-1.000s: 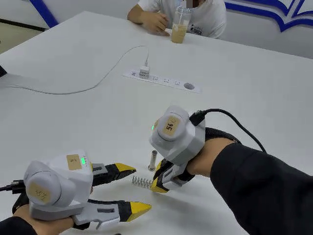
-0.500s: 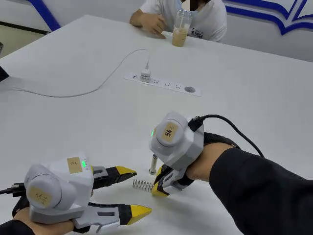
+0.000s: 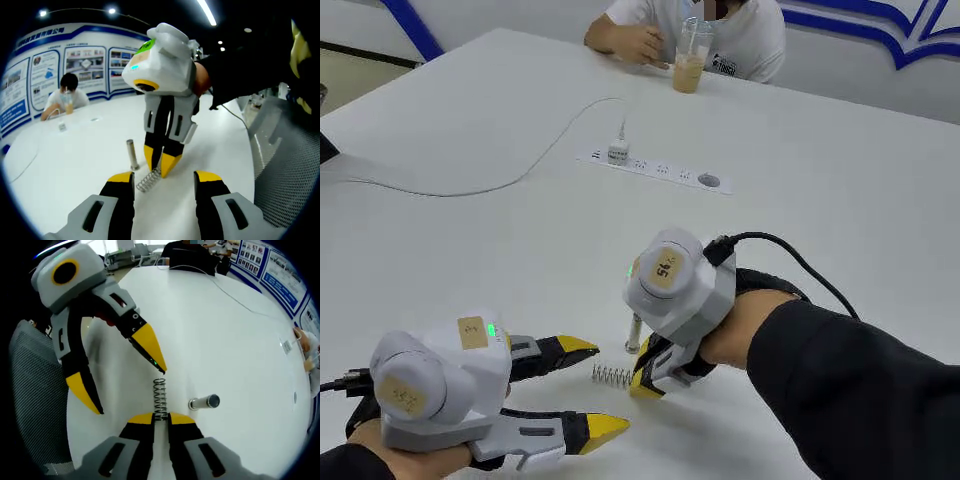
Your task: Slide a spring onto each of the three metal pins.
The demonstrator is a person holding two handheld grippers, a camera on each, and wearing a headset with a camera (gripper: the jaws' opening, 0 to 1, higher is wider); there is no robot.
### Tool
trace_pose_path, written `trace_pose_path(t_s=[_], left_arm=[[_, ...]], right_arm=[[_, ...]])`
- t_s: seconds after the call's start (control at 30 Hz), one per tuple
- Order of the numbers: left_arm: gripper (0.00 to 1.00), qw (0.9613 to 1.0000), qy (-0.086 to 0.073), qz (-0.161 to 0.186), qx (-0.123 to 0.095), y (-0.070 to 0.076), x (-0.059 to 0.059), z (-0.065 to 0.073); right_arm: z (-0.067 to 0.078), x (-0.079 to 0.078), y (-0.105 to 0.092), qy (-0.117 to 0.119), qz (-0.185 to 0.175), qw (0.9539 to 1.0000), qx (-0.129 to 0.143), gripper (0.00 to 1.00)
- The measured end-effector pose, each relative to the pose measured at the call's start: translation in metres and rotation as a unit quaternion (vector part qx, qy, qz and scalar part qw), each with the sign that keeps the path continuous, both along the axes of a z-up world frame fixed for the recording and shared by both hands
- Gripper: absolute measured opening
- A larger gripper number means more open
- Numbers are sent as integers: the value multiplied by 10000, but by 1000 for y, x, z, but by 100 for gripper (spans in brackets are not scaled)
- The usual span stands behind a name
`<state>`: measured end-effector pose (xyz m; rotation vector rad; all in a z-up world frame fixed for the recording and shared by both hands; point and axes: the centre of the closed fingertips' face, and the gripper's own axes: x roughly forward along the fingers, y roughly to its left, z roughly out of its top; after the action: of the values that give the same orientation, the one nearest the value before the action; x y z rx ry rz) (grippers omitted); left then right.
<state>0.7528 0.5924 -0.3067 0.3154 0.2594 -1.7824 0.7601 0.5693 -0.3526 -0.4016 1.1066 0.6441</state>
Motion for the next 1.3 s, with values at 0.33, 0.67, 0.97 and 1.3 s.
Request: trace_pose_path(t_s=[0.33, 0.67, 0.97, 1.3], left_arm=[[47, 10000, -51, -63, 25, -2, -3, -1], [36, 9993, -229, -297, 29, -4, -10, -1], [21, 9977, -430, -523, 27, -4, -16, -3], [12, 9969, -503, -604, 35, -4, -18, -3]], right_arm=[[17, -15, 1, 79, 257, 9995, -171, 12], [31, -28, 5, 175, 501, 9982, -276, 12], [37, -35, 7, 244, 601, 9975, -294, 12], [49, -36, 12, 155, 638, 9975, -250, 11]])
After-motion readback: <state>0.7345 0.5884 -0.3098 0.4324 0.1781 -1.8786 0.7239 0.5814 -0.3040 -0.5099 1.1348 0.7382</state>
